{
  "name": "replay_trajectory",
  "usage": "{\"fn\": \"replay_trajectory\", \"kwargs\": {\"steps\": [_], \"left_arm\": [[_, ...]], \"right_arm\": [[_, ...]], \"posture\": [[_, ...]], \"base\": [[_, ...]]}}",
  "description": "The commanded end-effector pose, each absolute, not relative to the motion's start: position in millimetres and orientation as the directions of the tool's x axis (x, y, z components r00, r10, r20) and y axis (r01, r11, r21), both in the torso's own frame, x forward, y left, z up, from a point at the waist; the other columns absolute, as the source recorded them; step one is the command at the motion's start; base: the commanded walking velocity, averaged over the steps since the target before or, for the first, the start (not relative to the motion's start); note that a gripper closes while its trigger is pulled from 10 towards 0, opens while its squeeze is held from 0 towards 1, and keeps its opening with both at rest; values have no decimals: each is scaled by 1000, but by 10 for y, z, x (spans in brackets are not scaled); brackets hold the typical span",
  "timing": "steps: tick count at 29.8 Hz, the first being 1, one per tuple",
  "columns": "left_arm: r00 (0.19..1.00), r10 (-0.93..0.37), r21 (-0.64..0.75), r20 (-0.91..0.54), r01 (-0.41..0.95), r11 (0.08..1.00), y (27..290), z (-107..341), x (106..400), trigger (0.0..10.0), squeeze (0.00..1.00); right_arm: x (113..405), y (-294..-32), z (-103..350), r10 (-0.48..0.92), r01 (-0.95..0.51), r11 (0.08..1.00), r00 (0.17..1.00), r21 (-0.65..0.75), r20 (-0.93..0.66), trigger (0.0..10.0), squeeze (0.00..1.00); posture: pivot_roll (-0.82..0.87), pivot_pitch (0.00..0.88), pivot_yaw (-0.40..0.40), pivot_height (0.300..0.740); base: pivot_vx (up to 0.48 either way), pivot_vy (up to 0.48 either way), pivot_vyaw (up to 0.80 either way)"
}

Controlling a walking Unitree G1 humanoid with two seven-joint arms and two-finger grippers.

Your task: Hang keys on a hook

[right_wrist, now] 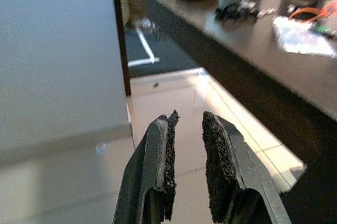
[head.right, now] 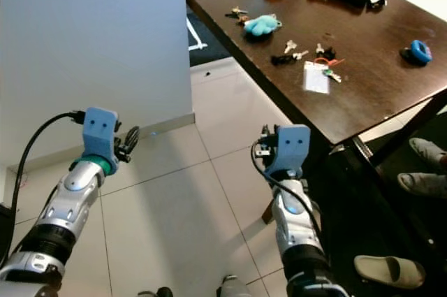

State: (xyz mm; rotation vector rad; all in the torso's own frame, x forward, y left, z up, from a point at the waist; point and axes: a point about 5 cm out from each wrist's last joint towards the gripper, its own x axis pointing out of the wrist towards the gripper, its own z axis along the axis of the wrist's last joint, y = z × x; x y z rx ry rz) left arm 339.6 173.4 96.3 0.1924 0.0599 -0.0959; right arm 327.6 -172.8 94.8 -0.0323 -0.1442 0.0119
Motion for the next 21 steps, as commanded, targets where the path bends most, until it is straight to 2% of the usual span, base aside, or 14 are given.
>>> {"fn": "replay_trajectory", "kwargs": {"steps": [1, 6, 10, 13, 15, 21], "left_arm": [[994, -72, 183, -83, 86, 979, 1752, 910, 3357, 10000, 0], [997, -76, 208, -33, 82, 975, 1735, 1019, 3393, 10000, 0], [990, -88, 219, 107, 63, 974, 1686, 1424, 3528, 10000, 0], [988, -90, 216, 128, 61, 974, 1681, 1480, 3539, 10000, 0], [971, -149, 226, 188, 105, 968, 1610, 1690, 3564, 10000, 0], [970, -168, 227, 174, 127, 966, 1576, 1639, 3511, 10000, 0]], "right_arm": [[3246, -1712, 895, 20, -16, 999, 992, -33, 124, 10000, 0], [3272, -1708, 937, 16, -11, 999, 990, -32, 138, 10000, 0], [3372, -1720, 1232, 18, -6, 999, 969, -52, 247, 10000, 0], [3380, -1723, 1286, 17, -5, 999, 964, -47, 266, 10000, 0], [3404, -1756, 1516, 8, 6, 999, 937, -39, 350, 10000, 0], [3356, -1782, 1471, 9, 9, 999, 939, -51, 344, 10000, 0]], "posture": [[-190, 72, 41, 740], [-186, 70, 37, 740], [-183, 64, 36, 740], [-183, 64, 36, 740], [-183, 54, 36, 740], [-186, 52, 36, 740]], "base": [[0, 0, 0], [0, 0, 0], [0, 0, 0], [0, 0, 0], [0, 0, 0], [0, 0, 0]]}}
